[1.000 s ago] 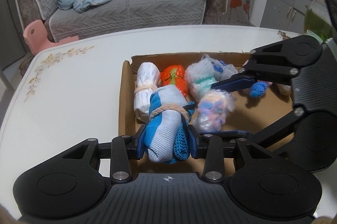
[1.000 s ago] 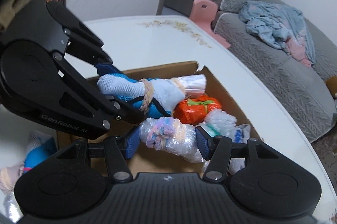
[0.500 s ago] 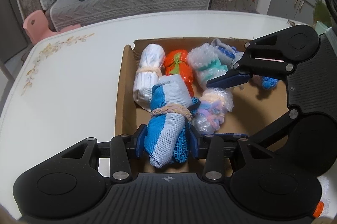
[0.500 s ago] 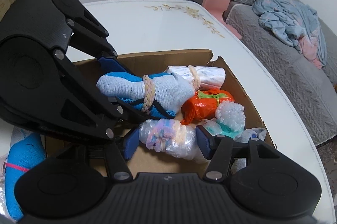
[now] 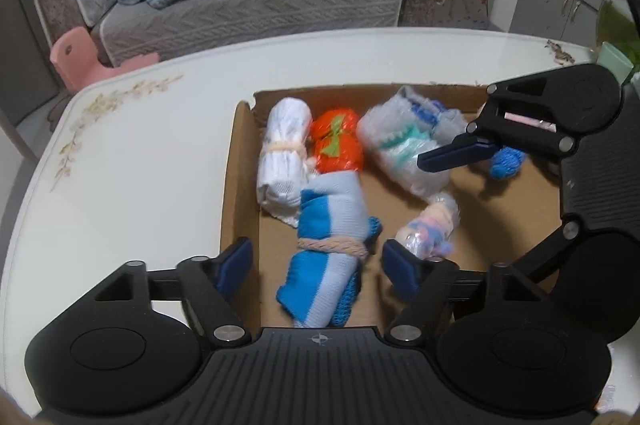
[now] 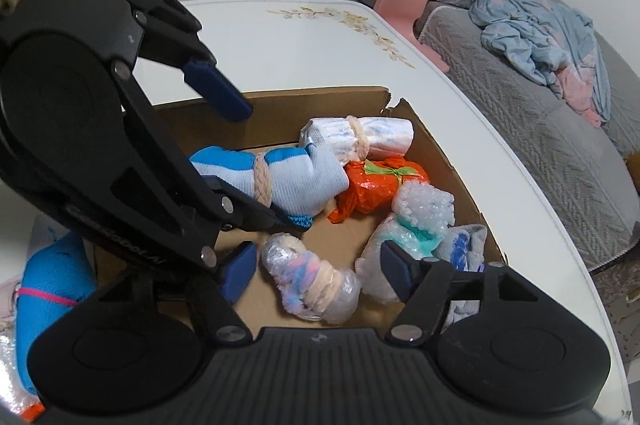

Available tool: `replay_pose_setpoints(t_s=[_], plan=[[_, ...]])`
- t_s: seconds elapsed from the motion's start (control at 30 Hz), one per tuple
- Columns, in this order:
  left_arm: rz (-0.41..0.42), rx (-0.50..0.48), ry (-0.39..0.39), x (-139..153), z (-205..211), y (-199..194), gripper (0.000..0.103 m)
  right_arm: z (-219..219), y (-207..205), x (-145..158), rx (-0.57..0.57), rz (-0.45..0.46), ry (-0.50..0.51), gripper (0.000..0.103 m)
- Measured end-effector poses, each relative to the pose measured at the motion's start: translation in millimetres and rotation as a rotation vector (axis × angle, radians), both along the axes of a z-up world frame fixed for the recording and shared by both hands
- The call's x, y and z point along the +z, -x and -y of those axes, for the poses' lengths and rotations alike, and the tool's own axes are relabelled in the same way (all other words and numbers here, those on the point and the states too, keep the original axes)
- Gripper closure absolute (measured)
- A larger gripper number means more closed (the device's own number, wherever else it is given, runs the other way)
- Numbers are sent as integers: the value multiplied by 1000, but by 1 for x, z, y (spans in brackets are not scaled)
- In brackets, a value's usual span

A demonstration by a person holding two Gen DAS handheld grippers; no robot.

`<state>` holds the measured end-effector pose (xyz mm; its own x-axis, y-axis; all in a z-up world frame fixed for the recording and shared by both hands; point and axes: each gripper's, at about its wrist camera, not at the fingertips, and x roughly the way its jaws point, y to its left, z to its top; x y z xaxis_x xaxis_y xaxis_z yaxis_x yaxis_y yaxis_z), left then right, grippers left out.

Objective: Organize objects
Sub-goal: 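Carry both bundles into the box and open both tools, then withdraw both open tools from the box back toward the pile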

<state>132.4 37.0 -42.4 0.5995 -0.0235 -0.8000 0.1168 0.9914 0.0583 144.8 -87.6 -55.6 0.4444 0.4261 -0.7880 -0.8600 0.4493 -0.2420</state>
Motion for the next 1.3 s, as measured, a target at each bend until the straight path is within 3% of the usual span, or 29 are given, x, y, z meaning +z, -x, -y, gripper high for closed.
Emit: replay_pose_setpoints(t_s=[0.23, 0.53, 0.9, 1.3], plan=[[28, -5, -66, 11, 8, 10, 20, 3, 8, 9, -9, -12, -9, 36], [54, 4, -133, 22, 9, 21, 16, 8, 13, 6, -129, -92, -10, 32], [50, 24, -124, 23, 6, 29, 15, 13, 17, 5, -218, -126, -38, 31], [42, 42, -80, 22, 4, 43, 10, 28, 23, 10, -396, -156, -72, 19]])
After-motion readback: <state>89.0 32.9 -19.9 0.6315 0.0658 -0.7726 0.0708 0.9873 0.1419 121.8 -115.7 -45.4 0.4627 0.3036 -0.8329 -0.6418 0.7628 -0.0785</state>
